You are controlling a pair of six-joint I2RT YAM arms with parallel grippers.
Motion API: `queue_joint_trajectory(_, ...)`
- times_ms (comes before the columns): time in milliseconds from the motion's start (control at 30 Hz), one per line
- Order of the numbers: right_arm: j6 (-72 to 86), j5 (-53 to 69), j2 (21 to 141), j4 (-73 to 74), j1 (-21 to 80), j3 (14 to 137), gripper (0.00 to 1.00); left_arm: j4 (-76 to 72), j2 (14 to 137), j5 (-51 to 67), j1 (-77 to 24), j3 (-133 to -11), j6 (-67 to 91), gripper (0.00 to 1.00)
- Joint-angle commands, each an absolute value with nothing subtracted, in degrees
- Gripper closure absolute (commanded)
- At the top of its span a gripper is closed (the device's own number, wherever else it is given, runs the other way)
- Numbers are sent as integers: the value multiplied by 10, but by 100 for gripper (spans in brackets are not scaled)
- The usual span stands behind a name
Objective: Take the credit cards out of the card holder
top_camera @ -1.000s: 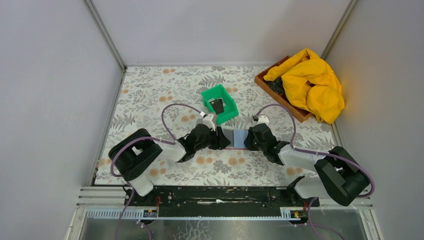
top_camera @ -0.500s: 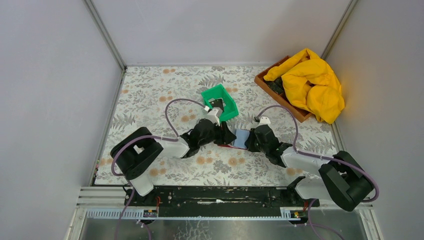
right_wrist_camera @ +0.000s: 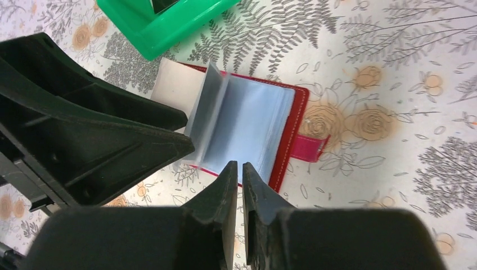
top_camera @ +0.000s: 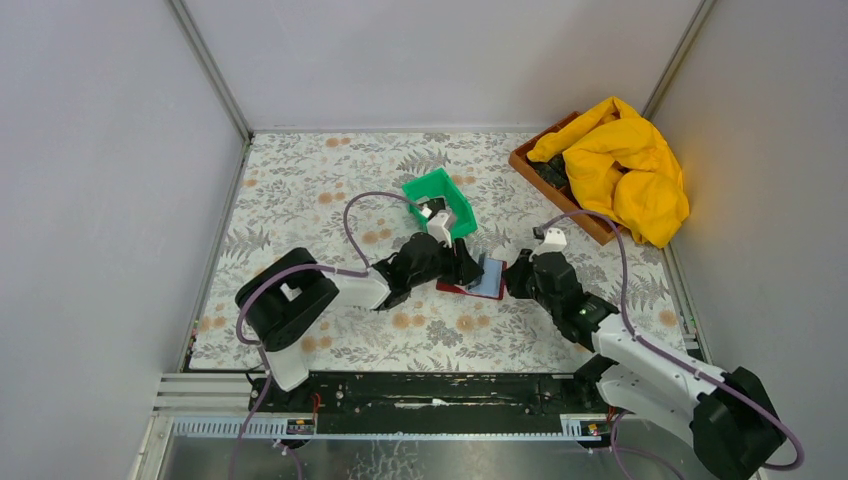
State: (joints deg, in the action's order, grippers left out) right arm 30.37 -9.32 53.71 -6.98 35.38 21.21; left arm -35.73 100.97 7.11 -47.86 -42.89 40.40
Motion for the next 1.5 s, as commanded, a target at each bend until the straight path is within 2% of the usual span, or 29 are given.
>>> queue_joint_trajectory(0,303,-144,487,-18,346,210,86,-354,1026,73,-486,-452,400,48)
queue_joint_trajectory(367,301,-168,429,26,341,196,86,-346,1068,77,-495,-498,398,48)
queue_joint_trajectory(800,297,-162,442,22,335,191,86,-361,1073,82,-501,-492,406,48)
queue_joint_trajectory(1100,304,-96,549,-71,334,191,86,-351,991,43,-501,-441,388,48)
queue_joint_trajectory(1300,289,-63,665,-109,334,239,85,-339,933,37,-501,-416,383,48)
queue_joint_trajectory(1467,292,-63,681,-124,334,256,86,-338,882,30,-502,-392,383,49)
